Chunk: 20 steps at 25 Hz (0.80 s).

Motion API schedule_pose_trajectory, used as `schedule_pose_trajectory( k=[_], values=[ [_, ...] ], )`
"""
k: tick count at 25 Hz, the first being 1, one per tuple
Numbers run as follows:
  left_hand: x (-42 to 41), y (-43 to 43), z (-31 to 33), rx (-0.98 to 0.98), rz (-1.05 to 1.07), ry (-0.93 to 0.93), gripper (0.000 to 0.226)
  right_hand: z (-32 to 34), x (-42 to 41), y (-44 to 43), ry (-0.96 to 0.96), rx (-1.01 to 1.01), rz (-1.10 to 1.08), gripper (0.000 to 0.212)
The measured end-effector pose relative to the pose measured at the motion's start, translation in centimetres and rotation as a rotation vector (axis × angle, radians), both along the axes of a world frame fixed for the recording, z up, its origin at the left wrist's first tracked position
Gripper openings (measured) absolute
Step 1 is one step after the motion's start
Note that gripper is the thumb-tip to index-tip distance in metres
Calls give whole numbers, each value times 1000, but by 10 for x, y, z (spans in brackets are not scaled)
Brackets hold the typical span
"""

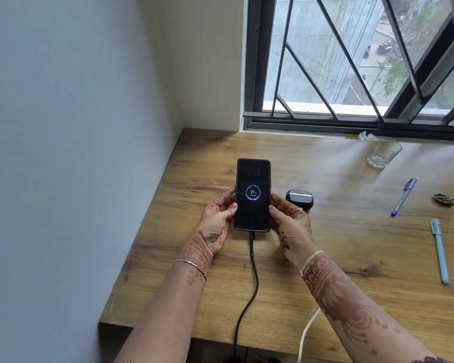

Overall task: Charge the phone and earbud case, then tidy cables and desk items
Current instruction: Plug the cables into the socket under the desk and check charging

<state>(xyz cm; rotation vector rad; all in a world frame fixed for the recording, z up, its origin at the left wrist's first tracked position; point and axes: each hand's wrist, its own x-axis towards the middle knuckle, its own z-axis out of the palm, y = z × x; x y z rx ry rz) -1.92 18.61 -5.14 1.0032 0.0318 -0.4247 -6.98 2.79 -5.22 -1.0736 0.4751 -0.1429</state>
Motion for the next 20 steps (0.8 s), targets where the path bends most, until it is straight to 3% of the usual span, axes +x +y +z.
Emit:
schedule_pose_trajectory(
  k=[20],
  values=[
    [3,-2,3,60,-3,45,41,0,1,1,16,-33,-1,29]
  ],
)
